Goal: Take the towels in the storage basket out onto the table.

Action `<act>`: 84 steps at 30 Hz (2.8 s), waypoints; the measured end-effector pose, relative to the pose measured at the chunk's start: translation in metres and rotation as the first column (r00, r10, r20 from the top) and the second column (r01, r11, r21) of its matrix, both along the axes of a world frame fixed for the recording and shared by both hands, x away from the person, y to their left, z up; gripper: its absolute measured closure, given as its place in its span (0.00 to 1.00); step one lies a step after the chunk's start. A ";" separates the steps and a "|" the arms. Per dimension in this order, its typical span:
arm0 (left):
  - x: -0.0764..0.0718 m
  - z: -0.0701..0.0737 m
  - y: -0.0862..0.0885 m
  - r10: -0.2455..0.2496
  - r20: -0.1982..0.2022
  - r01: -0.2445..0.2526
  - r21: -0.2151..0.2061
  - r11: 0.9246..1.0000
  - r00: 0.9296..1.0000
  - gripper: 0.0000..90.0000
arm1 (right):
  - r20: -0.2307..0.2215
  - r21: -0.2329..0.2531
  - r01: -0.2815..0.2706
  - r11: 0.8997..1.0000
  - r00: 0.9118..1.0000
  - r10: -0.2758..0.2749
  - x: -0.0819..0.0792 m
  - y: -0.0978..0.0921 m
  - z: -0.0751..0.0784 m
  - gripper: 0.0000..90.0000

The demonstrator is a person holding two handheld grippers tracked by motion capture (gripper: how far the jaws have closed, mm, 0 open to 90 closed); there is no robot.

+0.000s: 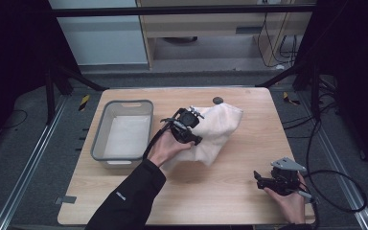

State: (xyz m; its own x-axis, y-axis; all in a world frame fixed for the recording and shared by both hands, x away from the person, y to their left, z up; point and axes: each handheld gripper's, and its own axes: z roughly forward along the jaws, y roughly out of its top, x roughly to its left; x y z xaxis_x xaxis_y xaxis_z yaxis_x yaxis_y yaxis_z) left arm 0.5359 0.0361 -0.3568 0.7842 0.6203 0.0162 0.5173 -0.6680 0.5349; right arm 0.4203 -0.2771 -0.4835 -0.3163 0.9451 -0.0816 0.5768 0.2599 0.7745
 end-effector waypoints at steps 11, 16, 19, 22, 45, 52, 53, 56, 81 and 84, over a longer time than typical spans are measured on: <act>0.001 -0.032 -0.007 0.004 -0.031 -0.003 0.033 0.999 0.999 0.68 | 0.002 0.009 0.001 1.000 1.000 -0.001 0.000 0.000 0.000 0.13; 0.001 -0.042 -0.008 0.008 -0.042 -0.006 0.040 0.999 0.999 0.68 | 0.004 0.007 0.003 1.000 1.000 -0.003 0.000 -0.001 0.001 0.12; 0.002 -0.046 -0.009 0.006 -0.046 -0.004 0.043 0.999 0.999 0.66 | 0.002 0.008 0.003 1.000 1.000 -0.003 0.000 0.000 0.000 0.12; 0.002 -0.050 -0.010 0.006 -0.047 -0.004 0.043 0.999 0.999 0.63 | 0.001 0.007 0.004 1.000 1.000 -0.004 0.000 0.000 0.000 0.12; -0.010 -0.044 0.013 -0.004 0.006 0.004 -0.076 0.997 1.000 0.30 | 0.002 -0.004 0.005 1.000 1.000 -0.005 0.000 0.000 0.000 0.11; -0.025 -0.035 0.032 0.002 0.066 0.009 -0.158 0.987 0.998 0.28 | 0.001 -0.003 0.005 1.000 1.000 -0.005 0.000 0.000 0.000 0.11; -0.027 -0.033 0.035 0.007 0.073 0.006 -0.168 0.986 0.997 0.27 | 0.001 -0.003 0.006 1.000 1.000 -0.006 0.000 0.000 0.000 0.11; -0.032 -0.029 0.044 0.026 0.092 -0.007 -0.197 0.980 0.995 0.27 | 0.002 -0.003 0.006 1.000 1.000 -0.006 0.000 0.000 0.000 0.11; -0.085 -0.033 0.140 0.231 0.197 -0.147 -0.366 0.919 0.953 0.31 | -0.004 -0.002 0.009 1.000 1.000 -0.009 -0.002 0.002 -0.001 0.11; -0.096 -0.037 0.155 0.255 0.199 -0.167 -0.375 0.912 0.946 0.32 | -0.003 -0.001 0.010 1.000 1.000 -0.010 -0.003 0.002 -0.001 0.11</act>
State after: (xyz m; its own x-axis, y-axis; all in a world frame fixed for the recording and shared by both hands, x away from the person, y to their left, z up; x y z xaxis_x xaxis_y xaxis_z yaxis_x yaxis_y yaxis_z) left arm 0.4403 0.1912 -0.3933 0.6342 0.7706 -0.0621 0.4530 -0.3053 0.8376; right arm 0.4176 -0.2753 -0.4843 -0.3067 0.9483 -0.0813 0.5815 0.2543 0.7728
